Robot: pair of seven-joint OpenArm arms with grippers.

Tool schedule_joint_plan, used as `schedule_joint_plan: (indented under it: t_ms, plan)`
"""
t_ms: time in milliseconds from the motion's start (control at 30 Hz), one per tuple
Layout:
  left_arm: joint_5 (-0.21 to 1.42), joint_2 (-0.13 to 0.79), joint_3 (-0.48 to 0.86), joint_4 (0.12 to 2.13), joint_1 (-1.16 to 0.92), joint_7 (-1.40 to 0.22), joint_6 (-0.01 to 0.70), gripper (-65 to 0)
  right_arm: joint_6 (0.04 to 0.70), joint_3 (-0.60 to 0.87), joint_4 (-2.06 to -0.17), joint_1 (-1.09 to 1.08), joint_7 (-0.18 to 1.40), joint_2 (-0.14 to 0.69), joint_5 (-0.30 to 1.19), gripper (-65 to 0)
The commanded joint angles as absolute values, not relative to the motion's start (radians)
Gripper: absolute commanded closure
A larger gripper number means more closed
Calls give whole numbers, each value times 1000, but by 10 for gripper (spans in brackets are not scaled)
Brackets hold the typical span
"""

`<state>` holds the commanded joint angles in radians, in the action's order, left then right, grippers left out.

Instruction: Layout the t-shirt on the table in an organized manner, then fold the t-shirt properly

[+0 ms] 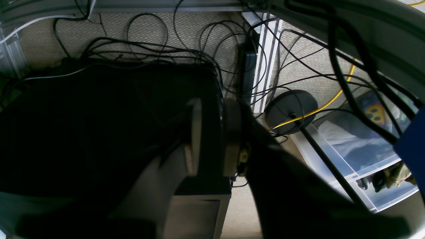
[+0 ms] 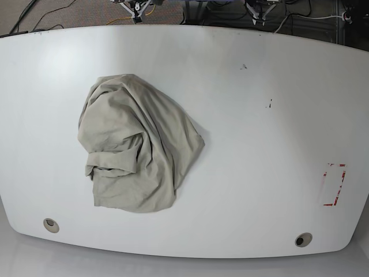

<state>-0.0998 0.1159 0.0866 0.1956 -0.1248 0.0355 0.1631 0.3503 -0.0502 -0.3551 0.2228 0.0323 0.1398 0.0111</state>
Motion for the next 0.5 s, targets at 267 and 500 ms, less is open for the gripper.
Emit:
schedule_joint_plan:
  t_ms: [267, 500]
  plan:
    - [-104, 118, 83, 220, -148, 28, 169, -76, 351, -28, -353, 229, 33, 147, 5, -77]
    - [-101, 122, 88, 297, -212, 21, 173, -74, 354, -9, -355, 248, 35, 156, 6, -75]
